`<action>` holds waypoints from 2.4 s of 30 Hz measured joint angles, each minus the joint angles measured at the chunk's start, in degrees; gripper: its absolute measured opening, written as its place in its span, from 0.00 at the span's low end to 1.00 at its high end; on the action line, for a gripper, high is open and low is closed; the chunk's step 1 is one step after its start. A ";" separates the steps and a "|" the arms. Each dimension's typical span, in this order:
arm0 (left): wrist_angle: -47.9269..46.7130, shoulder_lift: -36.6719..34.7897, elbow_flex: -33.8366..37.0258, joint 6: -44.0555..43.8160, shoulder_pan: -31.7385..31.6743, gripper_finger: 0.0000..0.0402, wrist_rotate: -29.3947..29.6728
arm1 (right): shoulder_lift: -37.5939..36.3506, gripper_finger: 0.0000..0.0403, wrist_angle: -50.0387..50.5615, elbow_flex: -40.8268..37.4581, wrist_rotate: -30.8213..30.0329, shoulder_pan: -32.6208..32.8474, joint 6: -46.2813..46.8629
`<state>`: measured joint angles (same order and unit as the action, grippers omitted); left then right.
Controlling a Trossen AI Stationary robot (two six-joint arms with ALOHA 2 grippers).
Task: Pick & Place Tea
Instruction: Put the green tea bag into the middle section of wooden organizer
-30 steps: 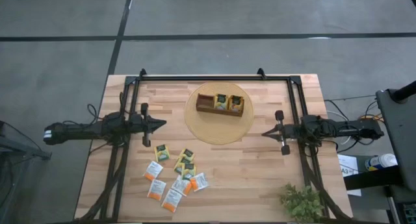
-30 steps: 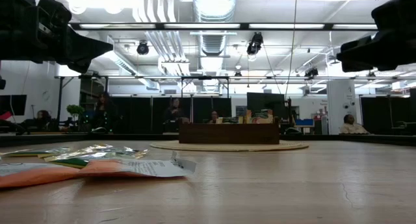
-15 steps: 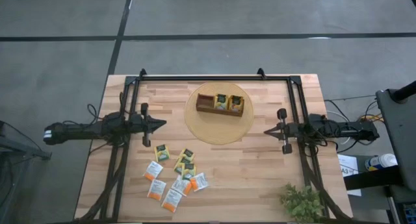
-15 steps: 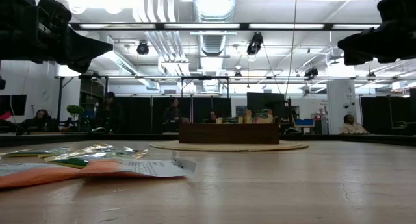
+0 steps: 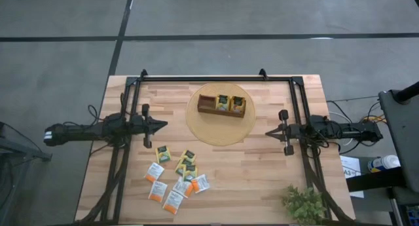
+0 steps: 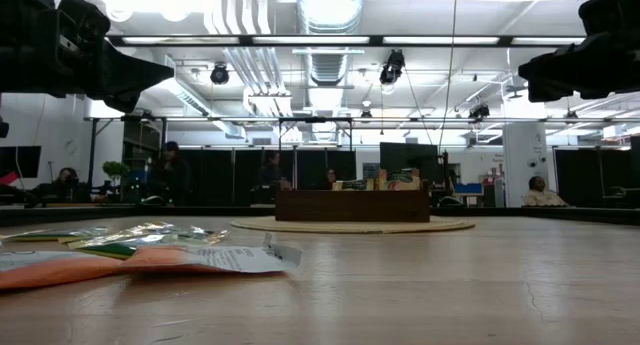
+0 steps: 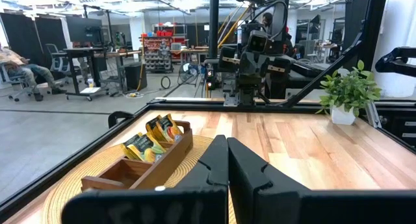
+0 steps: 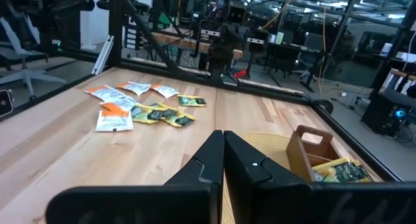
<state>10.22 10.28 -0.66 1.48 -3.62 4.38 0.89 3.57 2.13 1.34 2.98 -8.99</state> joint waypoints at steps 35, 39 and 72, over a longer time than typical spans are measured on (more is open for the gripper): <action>15.19 -0.09 0.01 -29.96 0.00 0.00 -2.07 | 0.00 0.02 -0.02 0.00 0.02 0.00 0.00; 25.00 -0.02 0.02 -40.34 0.04 0.00 -3.58 | 0.00 0.02 -0.02 0.00 0.02 0.00 0.00; -14.13 26.44 -57.42 -20.68 0.00 0.00 -13.91 | 0.01 0.02 -0.02 0.00 0.02 0.00 0.00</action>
<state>-3.91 36.72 -58.08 -19.21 -3.62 -9.53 0.90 3.55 2.13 1.37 2.98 -8.99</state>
